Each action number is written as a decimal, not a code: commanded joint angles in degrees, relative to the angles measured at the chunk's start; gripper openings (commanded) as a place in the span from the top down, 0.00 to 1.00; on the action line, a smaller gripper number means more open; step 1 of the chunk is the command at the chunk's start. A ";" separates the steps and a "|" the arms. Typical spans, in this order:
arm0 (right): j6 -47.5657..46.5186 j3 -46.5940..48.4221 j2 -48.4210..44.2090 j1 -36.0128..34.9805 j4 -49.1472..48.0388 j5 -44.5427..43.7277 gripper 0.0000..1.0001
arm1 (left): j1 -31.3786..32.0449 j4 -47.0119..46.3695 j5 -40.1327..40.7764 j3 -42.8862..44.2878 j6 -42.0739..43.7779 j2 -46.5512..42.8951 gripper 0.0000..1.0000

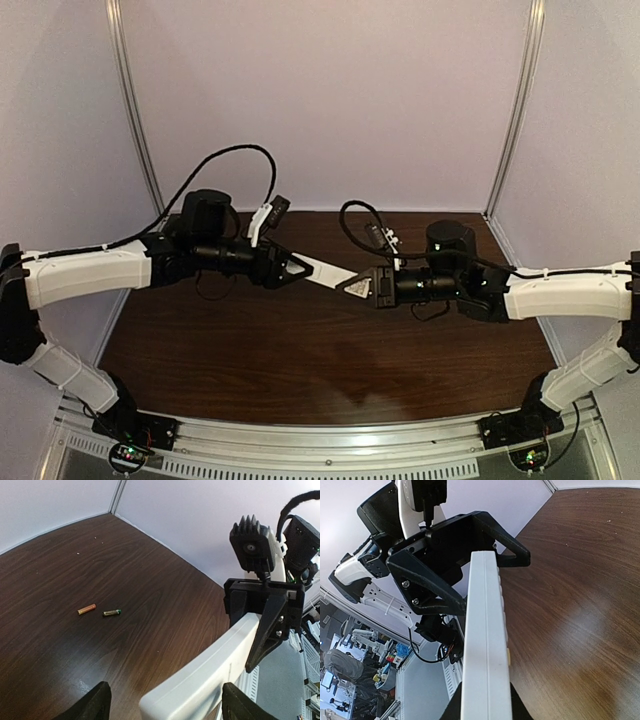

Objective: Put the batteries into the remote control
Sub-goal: Remove the battery cover from the remote control, then adjust the remote control.

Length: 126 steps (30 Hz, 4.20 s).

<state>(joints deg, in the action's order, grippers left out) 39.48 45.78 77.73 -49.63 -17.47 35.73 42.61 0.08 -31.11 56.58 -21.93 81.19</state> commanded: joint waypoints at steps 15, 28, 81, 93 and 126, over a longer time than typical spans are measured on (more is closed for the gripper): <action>0.99 1.30 -0.30 0.03 -3.62 1.77 1.00 | 1.31 3.95 6.60 3.19 1.21 2.20 0.35; 1.32 -0.19 -0.99 0.14 -4.17 1.71 1.00 | -0.95 3.56 6.27 1.92 0.22 1.55 0.59; -4.63 -0.58 -1.86 5.78 16.09 24.98 1.00 | 21.55 -0.34 28.29 -3.50 52.30 1.05 0.56; -1.99 -1.28 -7.09 7.52 10.52 13.34 0.36 | 21.75 -5.22 34.38 -3.13 39.89 1.80 0.76; 12.06 -10.63 -11.35 9.92 -10.43 -9.48 0.99 | 21.62 -9.37 32.82 3.83 22.72 8.44 0.33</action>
<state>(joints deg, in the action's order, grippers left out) 53.19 36.03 67.66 -41.56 -27.64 27.16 64.49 -8.54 3.62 58.94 0.86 89.95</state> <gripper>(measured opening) 0.195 0.499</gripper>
